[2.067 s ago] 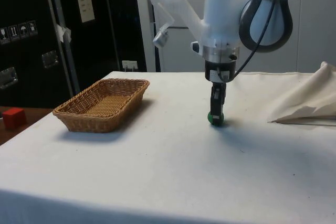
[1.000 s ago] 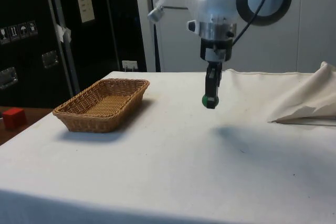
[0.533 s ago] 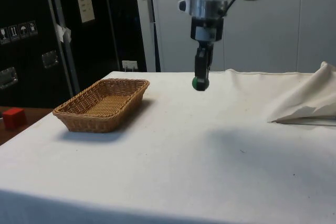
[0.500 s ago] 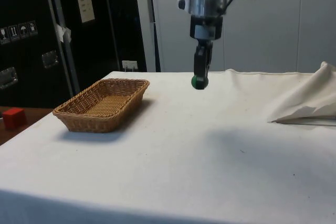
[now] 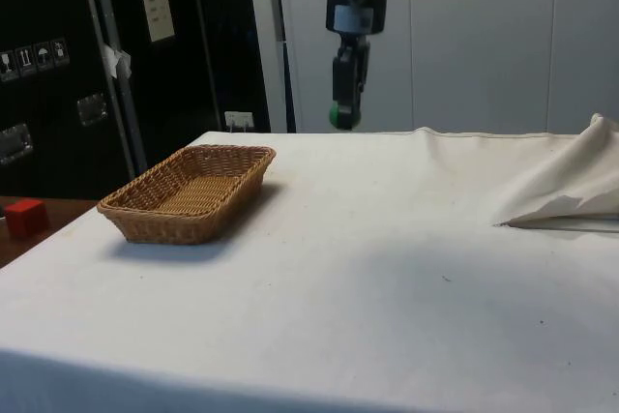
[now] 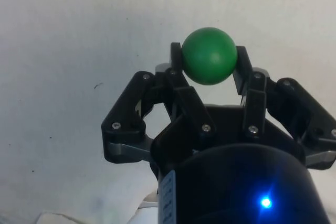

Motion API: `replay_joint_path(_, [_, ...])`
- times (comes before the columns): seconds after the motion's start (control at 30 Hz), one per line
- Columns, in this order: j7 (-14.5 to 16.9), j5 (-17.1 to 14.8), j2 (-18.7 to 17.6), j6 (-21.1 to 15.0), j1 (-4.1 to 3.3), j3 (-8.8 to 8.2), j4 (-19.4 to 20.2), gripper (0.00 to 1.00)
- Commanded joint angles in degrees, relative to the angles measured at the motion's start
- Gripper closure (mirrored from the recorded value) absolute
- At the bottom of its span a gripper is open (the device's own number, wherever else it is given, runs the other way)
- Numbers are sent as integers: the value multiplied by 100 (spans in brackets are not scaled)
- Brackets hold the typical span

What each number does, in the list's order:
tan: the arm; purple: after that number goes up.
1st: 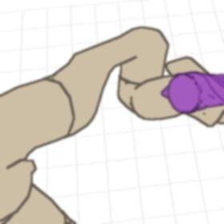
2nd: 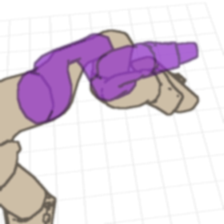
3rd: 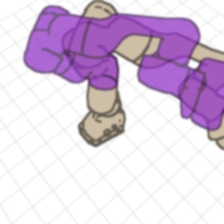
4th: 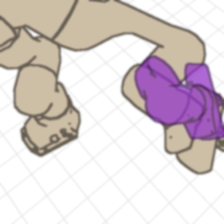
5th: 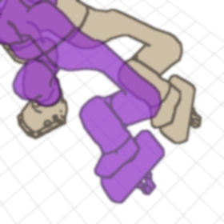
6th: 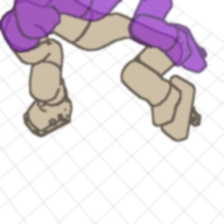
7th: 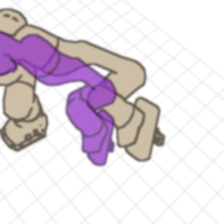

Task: Pick up the ball and place it into the basket.

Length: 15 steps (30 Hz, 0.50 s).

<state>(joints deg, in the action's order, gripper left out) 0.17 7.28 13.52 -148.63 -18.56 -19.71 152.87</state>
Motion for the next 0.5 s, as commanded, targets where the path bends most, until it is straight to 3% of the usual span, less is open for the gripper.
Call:
replay_joint_path(0.0, [-17,23,-34,86,0,17,-86,99])
replay_joint_path(0.13, [17,-40,-212,201,-29,17,-361,99])
replay_joint_path(0.17, [6,0,-138,178,-6,23,-304,99])
replay_joint_path(0.2, [23,-57,-269,206,-40,17,-424,99])
replay_joint_path(0.47, [52,-178,-756,223,-63,74,-922,99])
